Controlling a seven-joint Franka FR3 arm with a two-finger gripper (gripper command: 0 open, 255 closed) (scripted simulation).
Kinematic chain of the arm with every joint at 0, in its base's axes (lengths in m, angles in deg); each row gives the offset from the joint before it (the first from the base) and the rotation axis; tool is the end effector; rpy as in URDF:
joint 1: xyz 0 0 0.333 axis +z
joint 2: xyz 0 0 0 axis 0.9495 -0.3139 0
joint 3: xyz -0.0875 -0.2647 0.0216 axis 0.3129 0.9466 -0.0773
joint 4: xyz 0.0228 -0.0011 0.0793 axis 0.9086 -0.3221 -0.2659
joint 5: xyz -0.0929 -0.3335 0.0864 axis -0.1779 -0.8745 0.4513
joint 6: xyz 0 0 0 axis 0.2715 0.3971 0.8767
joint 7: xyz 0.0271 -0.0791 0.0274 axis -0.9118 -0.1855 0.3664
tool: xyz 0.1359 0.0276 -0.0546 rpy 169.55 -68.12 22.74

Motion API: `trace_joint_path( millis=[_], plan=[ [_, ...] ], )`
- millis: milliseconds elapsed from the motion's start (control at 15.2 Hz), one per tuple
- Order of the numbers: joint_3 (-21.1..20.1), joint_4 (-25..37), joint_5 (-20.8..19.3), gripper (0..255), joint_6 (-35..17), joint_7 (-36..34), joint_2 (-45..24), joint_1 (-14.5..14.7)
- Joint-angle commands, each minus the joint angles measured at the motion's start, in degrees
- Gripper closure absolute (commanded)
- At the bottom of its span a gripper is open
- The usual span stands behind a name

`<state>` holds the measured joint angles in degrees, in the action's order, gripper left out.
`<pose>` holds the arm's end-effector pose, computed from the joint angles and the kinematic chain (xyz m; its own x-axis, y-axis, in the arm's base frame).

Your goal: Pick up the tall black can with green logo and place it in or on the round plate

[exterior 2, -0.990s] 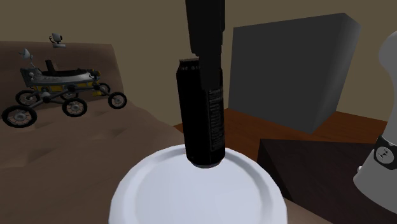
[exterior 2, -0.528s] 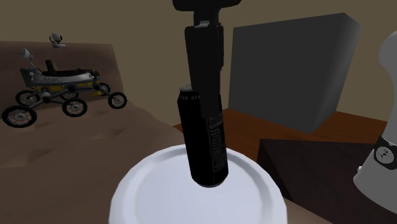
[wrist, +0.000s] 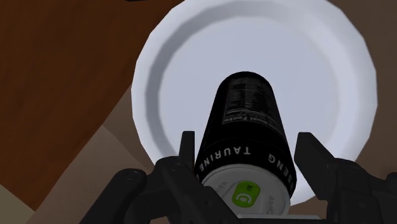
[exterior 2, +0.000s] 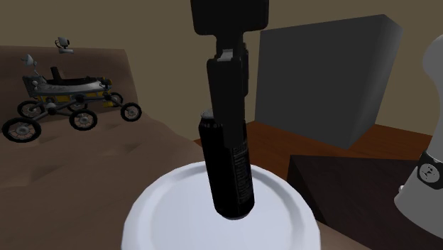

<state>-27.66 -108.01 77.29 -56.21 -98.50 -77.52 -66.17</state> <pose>0.4311 0.1265 0.3414 0.9963 -0.0622 -0.0598 -0.0522 -0.9863 0.1564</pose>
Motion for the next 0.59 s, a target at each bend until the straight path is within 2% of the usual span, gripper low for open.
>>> trace_joint_path(
  millis=[0,66,132,462,528],
  plan=[
    [0.0,0.0,-0.01,255,-0.03,0.0,0.01,0.0],
    [0.0,0.0,-0.01,255,-0.03,0.0,0.01,0.0],
    [0.0,0.01,-0.01,0,-0.02,0.0,0.01,0.0],
    [0.0,0.0,-0.01,0,-0.03,0.0,0.01,0.0],
    [-0.06,1.4,0.26,0,1.94,0.16,0.59,0.1]
  ],
)
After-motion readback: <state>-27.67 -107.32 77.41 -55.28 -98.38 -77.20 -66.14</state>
